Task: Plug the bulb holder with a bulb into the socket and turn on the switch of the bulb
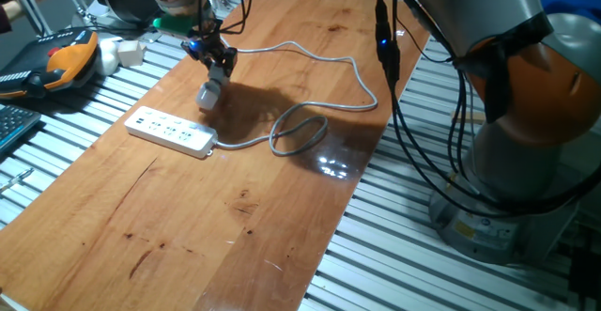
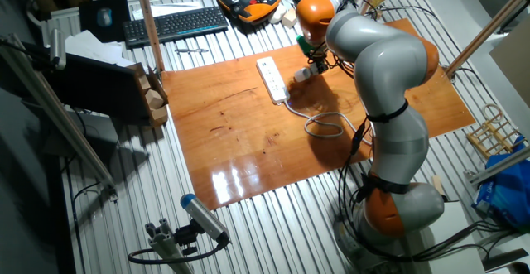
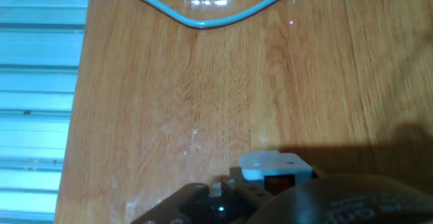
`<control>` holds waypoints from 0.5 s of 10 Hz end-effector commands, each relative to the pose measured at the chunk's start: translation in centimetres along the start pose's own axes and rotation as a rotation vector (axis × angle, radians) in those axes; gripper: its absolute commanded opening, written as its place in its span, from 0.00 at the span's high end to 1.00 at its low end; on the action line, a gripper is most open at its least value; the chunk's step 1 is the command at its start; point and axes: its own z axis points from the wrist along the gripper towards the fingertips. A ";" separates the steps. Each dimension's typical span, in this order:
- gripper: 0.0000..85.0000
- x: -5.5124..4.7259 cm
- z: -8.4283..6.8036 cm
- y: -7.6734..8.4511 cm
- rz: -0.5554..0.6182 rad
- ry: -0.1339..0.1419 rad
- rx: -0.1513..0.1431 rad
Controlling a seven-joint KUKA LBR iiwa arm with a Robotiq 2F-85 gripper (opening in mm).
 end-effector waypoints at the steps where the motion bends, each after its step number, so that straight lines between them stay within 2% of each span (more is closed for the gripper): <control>1: 1.00 0.0 -0.2 0.0 -0.004 -0.003 0.000; 2: 1.00 -0.2 -0.6 -0.1 -0.014 0.007 0.005; 3: 1.00 -0.3 -1.1 -0.1 -0.028 0.033 0.016; 4: 1.00 -0.4 -1.8 -0.2 -0.051 0.079 0.019; 5: 1.00 -0.3 -2.3 -0.3 -0.075 0.105 0.022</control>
